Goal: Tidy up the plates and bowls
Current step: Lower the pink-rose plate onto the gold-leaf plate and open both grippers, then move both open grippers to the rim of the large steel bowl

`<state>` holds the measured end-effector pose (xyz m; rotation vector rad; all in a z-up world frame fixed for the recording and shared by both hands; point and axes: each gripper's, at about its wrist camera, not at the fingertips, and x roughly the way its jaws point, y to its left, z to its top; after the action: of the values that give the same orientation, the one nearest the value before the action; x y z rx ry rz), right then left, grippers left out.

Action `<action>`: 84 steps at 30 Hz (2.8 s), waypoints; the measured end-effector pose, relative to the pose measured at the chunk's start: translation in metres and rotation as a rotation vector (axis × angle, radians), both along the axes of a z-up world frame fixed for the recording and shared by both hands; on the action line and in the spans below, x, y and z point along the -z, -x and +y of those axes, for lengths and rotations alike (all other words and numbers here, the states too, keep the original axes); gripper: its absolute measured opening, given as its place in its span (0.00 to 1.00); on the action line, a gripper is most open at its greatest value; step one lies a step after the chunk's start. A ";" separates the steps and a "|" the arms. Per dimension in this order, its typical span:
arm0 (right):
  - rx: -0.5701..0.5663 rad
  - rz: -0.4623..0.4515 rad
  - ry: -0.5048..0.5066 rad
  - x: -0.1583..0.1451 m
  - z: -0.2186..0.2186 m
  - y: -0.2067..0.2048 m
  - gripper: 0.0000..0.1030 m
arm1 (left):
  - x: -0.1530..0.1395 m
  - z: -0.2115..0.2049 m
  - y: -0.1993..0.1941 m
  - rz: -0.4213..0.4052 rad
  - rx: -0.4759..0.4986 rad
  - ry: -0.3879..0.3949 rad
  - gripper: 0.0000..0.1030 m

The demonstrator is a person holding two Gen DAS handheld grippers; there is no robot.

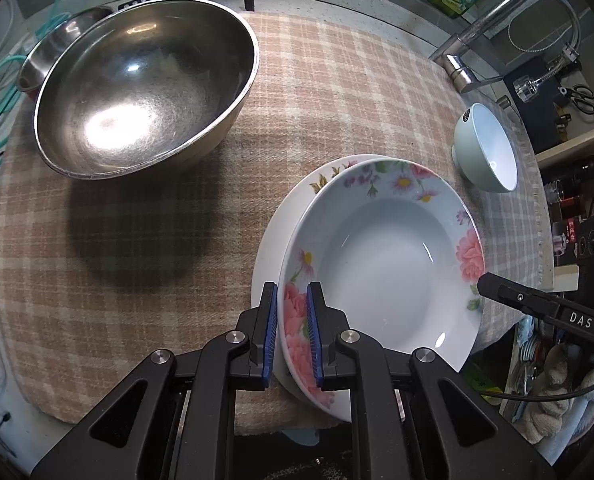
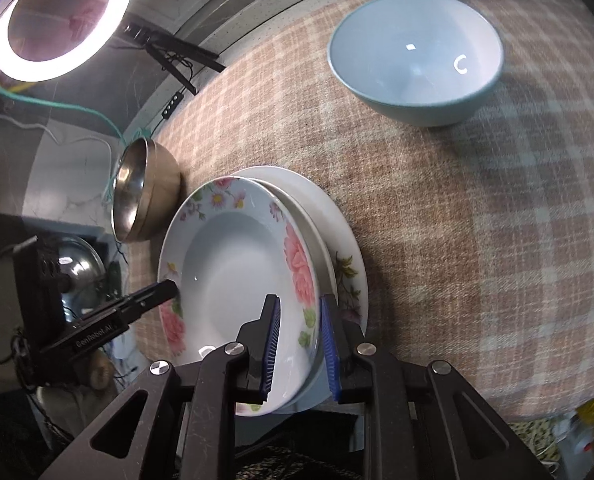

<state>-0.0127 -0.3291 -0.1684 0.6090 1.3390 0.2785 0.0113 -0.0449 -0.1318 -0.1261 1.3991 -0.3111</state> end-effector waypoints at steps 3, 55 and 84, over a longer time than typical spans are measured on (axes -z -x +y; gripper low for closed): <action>0.017 -0.010 -0.004 -0.003 -0.005 0.001 0.19 | 0.000 0.000 0.000 -0.001 0.001 -0.001 0.12; -0.245 -0.320 0.166 -0.083 0.092 -0.087 0.24 | -0.048 0.130 -0.024 -0.180 -0.372 0.059 0.13; -0.341 -0.124 0.166 -0.025 0.196 -0.185 0.24 | -0.016 0.149 -0.087 -0.091 -0.368 0.092 0.13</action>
<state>0.1721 -0.1328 -0.1434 0.2178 1.3274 0.4691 0.0988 0.1044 -0.1162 -0.4338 1.2435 -0.0735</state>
